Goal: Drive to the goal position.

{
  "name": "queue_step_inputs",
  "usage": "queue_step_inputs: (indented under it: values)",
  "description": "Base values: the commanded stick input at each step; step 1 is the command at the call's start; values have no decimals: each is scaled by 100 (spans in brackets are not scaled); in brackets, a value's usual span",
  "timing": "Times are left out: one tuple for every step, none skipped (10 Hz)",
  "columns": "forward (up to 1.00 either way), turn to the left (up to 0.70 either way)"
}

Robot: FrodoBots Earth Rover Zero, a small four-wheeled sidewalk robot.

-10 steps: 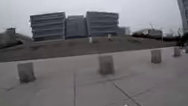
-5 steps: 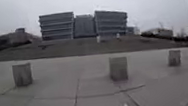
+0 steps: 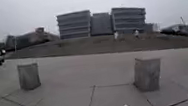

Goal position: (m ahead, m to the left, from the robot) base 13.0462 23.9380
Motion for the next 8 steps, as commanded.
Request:
queue_step_inputs:
  values:
    - [100, 16]
    - [100, 2]
    - [100, -35]
    - [100, -23]
    - [100, -2]
    - [100, -21]
    - [100, -35]
    - [100, 1]
